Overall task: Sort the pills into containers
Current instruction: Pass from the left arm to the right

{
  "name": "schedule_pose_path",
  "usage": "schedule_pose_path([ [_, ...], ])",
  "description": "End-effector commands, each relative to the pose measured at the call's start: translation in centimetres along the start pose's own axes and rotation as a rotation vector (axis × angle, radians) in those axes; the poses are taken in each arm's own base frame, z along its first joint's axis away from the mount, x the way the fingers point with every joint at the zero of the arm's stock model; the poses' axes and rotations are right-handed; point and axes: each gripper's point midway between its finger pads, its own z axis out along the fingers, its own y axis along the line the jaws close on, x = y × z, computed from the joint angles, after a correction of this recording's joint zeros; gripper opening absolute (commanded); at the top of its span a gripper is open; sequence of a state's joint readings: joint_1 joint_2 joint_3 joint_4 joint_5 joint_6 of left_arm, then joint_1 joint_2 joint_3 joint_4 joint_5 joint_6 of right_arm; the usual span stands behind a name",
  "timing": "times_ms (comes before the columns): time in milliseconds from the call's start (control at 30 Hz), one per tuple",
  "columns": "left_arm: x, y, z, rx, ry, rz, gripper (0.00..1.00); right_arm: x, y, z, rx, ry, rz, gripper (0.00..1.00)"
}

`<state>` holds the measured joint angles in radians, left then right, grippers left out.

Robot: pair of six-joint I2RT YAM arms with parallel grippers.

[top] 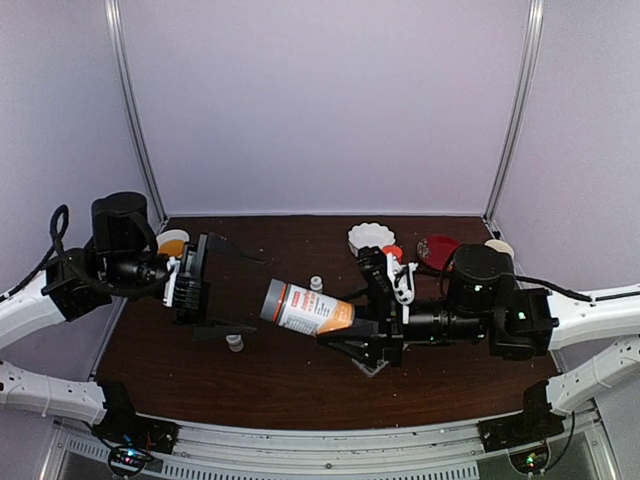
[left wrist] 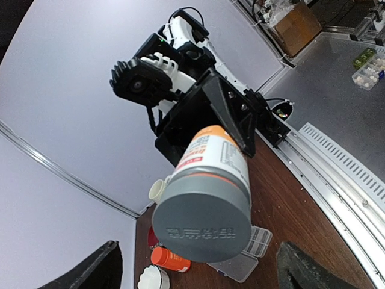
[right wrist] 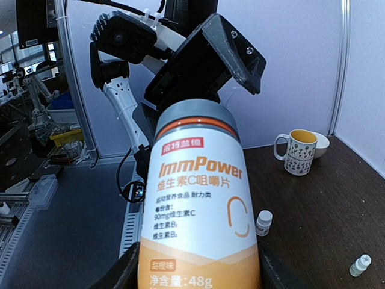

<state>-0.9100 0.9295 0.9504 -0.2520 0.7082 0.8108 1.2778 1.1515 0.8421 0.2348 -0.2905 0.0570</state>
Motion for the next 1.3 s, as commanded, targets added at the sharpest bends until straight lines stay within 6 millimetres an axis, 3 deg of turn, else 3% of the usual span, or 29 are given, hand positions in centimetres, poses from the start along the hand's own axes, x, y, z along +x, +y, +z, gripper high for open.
schedule_pose_path([
  [0, -0.5, -0.7, 0.2, 0.042, -0.026, 0.064, 0.90, -2.4, 0.7, 0.3, -0.044, -0.049, -0.003, 0.22],
  [367, -0.7, -0.9, 0.7, 0.065, -0.042, 0.061, 0.77, -1.8, 0.5, 1.0, -0.040, -0.026, -0.007, 0.21],
  [767, -1.0, -1.3, 0.4, 0.074, -0.060, 0.063, 0.76, -1.6, 0.3, 1.6, -0.032, -0.021, -0.008, 0.18],
  [1033, -1.1, -1.2, 0.6, 0.076, -0.062, 0.052, 0.53, -1.7, 0.4, 1.7, -0.039, -0.020, -0.009, 0.18],
  [1267, -1.1, -0.3, 0.9, 0.057, -0.055, -0.049, 0.47, -1.7, 0.1, 1.9, -0.024, -0.012, -0.017, 0.17],
])
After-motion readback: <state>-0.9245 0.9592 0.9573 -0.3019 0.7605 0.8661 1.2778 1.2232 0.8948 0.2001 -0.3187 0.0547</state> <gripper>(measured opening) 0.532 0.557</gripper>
